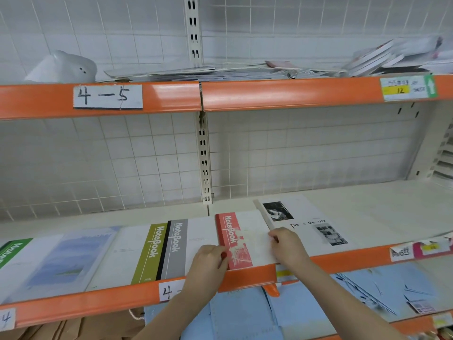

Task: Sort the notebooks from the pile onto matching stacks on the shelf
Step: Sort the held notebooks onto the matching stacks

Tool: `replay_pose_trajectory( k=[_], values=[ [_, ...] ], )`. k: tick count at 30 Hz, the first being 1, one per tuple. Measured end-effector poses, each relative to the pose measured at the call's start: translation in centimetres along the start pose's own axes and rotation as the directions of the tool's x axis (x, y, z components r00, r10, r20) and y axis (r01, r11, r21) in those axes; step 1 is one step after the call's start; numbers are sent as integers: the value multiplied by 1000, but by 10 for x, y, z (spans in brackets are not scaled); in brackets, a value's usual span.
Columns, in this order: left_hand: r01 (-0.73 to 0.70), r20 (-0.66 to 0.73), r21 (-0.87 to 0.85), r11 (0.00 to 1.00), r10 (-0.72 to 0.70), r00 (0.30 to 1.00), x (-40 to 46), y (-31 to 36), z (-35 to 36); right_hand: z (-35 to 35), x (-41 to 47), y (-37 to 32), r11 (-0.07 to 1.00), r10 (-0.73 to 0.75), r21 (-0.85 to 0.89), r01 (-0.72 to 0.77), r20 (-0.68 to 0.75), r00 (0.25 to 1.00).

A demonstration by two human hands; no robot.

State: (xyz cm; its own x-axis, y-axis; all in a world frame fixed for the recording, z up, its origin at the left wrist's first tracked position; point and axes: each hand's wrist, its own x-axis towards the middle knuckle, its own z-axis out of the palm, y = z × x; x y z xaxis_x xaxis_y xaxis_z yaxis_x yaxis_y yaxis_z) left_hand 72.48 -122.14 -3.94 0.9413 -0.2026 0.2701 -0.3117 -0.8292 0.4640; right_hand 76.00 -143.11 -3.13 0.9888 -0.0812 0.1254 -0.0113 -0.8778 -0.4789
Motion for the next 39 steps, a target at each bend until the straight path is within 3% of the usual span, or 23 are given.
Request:
replay_pose_trajectory(
  k=[8, 15, 39],
  values=[
    [-41, -14, 102, 994, 43, 999, -2, 0, 0, 9, -5, -5, 998, -1, -62, -3, -60, 998],
    [-77, 116, 248, 966, 50, 992, -6, 0, 0, 14, -9, -13, 984, 1, -175, -22, -116, 993],
    [-81, 67, 64, 995, 76, 995, -4, -7, -10, 7, -16, -23, 947, -51, -321, -5, -166, 985]
  ],
)
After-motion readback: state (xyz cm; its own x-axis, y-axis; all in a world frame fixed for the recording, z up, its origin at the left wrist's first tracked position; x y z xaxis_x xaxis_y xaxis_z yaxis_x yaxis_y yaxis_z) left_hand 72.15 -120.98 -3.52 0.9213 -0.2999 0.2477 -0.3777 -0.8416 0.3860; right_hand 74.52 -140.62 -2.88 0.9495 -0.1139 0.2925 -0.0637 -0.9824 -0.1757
